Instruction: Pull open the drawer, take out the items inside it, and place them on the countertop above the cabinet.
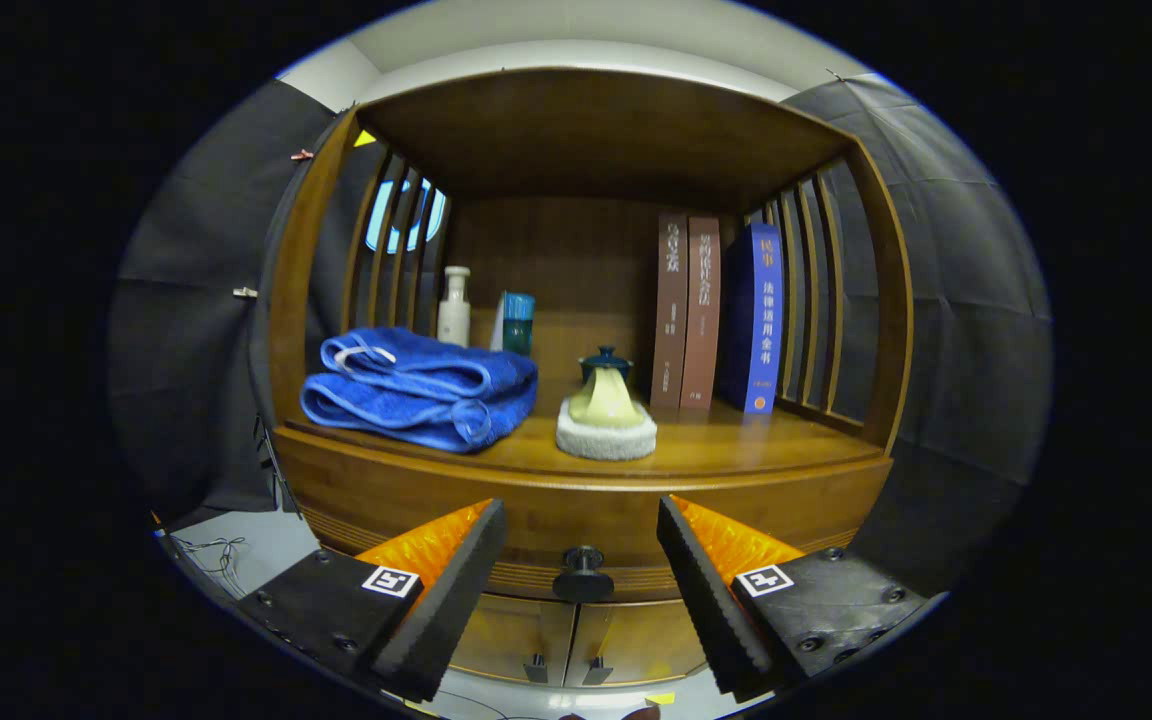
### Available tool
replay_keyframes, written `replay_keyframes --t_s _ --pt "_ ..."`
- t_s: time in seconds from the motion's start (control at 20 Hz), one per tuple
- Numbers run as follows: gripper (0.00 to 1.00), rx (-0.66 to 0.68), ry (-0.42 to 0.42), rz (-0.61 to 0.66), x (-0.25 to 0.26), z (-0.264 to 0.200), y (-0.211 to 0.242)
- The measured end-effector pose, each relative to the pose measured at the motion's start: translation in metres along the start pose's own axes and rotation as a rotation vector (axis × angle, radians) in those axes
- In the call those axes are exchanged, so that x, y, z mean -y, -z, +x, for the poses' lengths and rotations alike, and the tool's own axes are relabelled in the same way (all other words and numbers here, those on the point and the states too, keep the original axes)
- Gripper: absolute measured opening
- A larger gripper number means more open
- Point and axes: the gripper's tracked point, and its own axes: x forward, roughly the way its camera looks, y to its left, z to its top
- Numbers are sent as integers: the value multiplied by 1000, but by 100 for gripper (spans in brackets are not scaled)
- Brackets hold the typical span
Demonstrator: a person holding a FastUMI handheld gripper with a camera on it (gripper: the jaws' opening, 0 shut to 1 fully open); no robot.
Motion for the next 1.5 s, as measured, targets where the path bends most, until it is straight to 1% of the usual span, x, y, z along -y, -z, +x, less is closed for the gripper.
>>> replay_keyframes --t_s 0.1,0.25,0.5,0.6,0.65,0.7,0.9,1.0,1.15,1.3,1.5 --pt "99 6 6 4 5 -17 -26" --pt "99 51 16 32 13 -38 -80" --pt "99 97 10 78 27 -73 -149" --pt "99 118 41 79 38 -86 -174" --pt "99 122 64 78 63 -97 -176" --pt "99 128 79 82 68 -104 -184" --pt "99 175 64 136 75 -142 -226" --pt "99 208 76 149 83 -154 -243" --pt "98 242 94 131 92 -166 -257" --pt "99 230 73 126 85 -168 -260" --pt "99 199 37 89 71 -168 -259"
